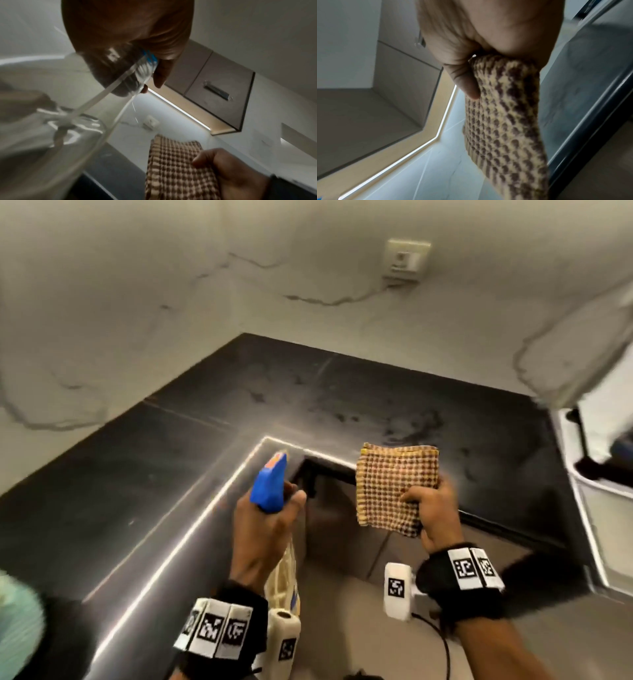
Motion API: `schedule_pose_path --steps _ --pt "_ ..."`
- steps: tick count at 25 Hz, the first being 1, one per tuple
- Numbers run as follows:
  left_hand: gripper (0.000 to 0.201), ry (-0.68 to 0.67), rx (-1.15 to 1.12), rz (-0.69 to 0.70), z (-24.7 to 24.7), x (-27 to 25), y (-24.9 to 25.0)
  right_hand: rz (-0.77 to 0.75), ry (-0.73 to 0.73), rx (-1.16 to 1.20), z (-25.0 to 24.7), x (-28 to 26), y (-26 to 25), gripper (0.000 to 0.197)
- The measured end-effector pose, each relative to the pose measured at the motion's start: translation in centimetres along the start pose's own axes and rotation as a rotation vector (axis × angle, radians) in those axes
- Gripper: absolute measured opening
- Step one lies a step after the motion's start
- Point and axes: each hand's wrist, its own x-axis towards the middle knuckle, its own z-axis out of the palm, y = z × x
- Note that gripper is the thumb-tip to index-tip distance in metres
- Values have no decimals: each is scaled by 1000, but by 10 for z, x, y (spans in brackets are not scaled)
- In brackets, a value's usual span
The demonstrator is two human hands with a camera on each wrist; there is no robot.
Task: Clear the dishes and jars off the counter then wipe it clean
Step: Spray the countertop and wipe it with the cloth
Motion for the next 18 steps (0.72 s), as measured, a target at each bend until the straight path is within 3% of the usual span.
schedule_pose_path --steps 6,11,14,18 --pt "15 -340 65 -169 157 -6 -39 -50 328 225 -143 50 -10 14" --pt "20 -546 228 -191 242 -8 -62 -148 625 153 -229 73 -15 6" --pt "32 -602 280 -244 283 -7 -70 -155 746 138 -262 92 -12 11" --pt "38 -662 351 -297 318 -2 -73 -111 834 8 -276 120 -3 36"
